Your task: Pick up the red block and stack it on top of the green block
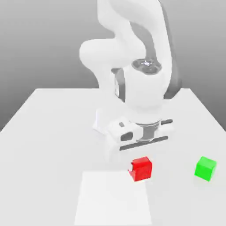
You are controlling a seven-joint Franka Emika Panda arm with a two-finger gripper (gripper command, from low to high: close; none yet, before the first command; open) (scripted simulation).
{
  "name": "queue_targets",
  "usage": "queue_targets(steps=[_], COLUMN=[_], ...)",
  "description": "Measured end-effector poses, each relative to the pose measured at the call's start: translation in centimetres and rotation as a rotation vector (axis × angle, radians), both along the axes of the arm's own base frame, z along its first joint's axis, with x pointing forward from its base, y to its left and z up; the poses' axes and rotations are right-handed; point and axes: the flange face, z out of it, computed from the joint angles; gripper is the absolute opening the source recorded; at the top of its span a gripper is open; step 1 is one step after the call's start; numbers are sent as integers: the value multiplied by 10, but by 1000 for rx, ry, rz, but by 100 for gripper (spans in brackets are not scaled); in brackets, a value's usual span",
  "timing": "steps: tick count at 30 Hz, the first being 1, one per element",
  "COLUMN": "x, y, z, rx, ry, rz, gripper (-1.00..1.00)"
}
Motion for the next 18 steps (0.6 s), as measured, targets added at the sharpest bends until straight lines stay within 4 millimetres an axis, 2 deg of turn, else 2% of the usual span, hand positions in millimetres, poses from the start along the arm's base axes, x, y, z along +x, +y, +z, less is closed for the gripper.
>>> queue_targets(steps=[4,9,10,11,14,15,18], x=[-26,-82,-88,-80,-77,-78,-78], y=[81,172,181,174,173,172,172], z=[11,20,14,7,-24,-34,-34], rx=[0,-1,-1,-1,-2,-2,-2], ry=[0,-1,-2,-3,-3,-2,-2], rz=[209,462,487,462,456,456,456], gripper=[-100,-100,-100,-100,-100,100,100])
